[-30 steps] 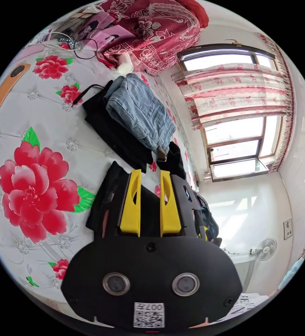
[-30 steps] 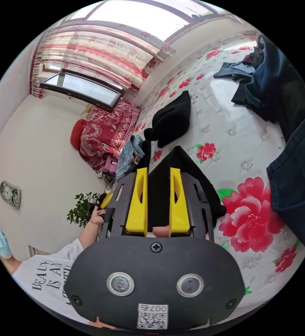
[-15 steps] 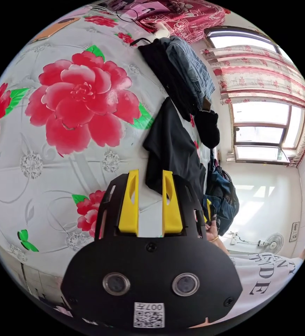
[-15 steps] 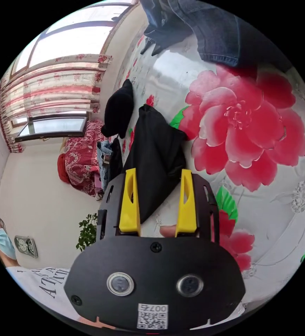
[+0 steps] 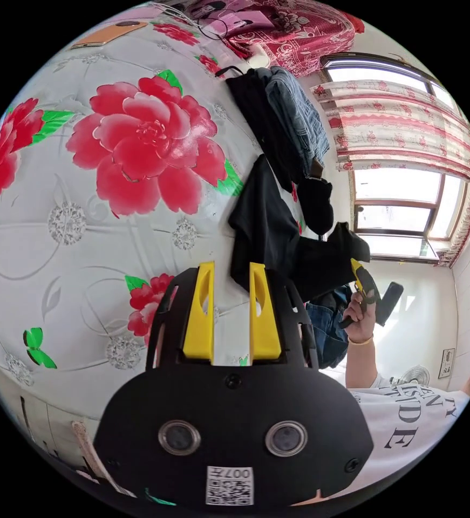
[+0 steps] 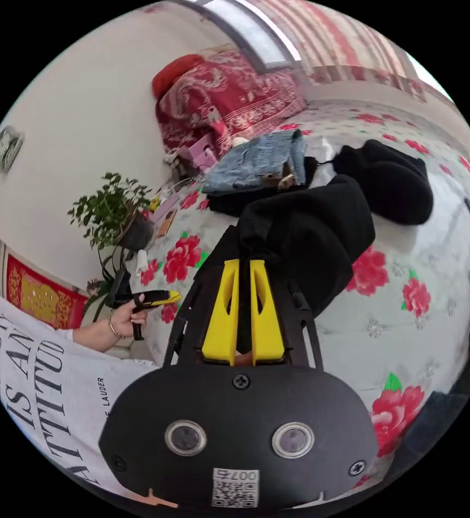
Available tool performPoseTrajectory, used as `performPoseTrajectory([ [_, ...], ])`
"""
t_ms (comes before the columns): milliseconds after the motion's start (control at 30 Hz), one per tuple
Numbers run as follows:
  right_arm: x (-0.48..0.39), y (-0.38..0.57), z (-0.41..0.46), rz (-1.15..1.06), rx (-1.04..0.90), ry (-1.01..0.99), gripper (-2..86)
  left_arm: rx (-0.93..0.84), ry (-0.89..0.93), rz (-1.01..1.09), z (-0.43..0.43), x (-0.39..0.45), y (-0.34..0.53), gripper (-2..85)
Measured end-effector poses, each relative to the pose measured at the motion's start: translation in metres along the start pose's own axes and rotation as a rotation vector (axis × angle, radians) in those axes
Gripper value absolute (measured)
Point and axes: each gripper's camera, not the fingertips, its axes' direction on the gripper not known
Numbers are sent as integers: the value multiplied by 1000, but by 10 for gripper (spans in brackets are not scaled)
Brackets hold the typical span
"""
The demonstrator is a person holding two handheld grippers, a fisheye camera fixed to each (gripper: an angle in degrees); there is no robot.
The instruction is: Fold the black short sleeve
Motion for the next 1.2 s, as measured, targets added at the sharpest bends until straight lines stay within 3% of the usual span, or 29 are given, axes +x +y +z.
performPoseTrajectory([
  [100, -84, 0, 89, -236, -151, -64, 63, 8, 31, -22, -4, -14, 2, 102],
  [167, -106, 15, 139, -273, -225, -87, 73, 11, 60, -31, -4, -21, 3, 111],
  [300, -84, 49, 193, -148, -284, -139, 90, -11, 118, -9, 4, -30, 3, 131],
  [467, 12, 91, 182, 146, -191, -40, 104, -70, 214, 31, 34, -32, -4, 152],
  [600, 83, 130, 207, 410, -176, -139, 112, -107, 224, 63, 71, -25, -24, 108],
  [700, 90, 141, 246, 441, -174, -171, 101, -127, 124, 54, 94, -29, -34, 59],
  [867, 60, 109, 319, 403, -212, -153, 70, -25, 170, 18, 81, -54, -41, 12],
  [967, 5, 72, 381, 283, -303, -242, 69, 133, 114, -5, 25, -88, -54, -3],
  [1067, -70, 50, 424, 79, -353, -296, 75, 317, -91, -57, -51, -123, -62, -5],
  [1200, -136, 72, 436, -169, -395, -159, 84, 437, -391, -143, -108, -152, -37, 13],
])
